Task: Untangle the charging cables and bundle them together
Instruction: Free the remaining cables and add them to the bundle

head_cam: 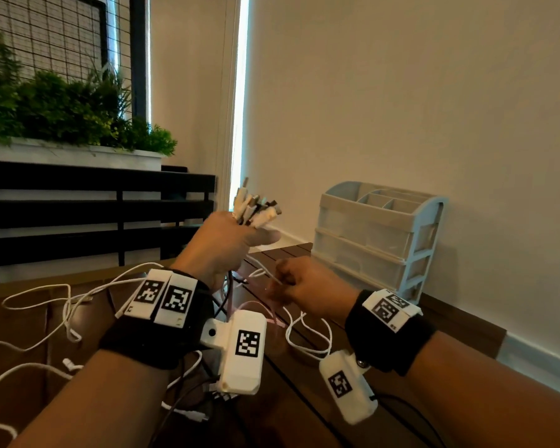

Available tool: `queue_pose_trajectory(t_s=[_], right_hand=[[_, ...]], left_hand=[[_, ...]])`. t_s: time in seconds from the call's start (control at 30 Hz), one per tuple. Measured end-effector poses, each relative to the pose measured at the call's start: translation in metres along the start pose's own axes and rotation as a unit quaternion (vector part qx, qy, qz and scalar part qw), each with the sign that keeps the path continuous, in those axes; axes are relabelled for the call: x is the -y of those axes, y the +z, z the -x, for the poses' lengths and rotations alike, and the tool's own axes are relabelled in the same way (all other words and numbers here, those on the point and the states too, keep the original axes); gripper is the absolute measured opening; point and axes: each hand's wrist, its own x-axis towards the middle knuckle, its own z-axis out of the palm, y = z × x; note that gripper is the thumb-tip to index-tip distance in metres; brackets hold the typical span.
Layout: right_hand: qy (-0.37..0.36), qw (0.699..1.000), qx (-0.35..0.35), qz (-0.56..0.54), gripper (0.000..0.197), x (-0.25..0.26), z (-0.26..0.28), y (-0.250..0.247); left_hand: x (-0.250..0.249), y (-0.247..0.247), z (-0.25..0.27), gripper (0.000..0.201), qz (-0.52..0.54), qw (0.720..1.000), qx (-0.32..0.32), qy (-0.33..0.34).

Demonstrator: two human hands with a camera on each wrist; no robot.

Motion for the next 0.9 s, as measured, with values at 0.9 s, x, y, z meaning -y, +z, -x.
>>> queue_pose_trajectory(t_s=[0.9], right_hand=[[0.057,0.985,-0.052,0.152,0.012,-0.037,0.009,-0.040]], left_hand=[[-0.015,-0.002,0.012,0.020,-0.136,0.981,-0.038,0.130]])
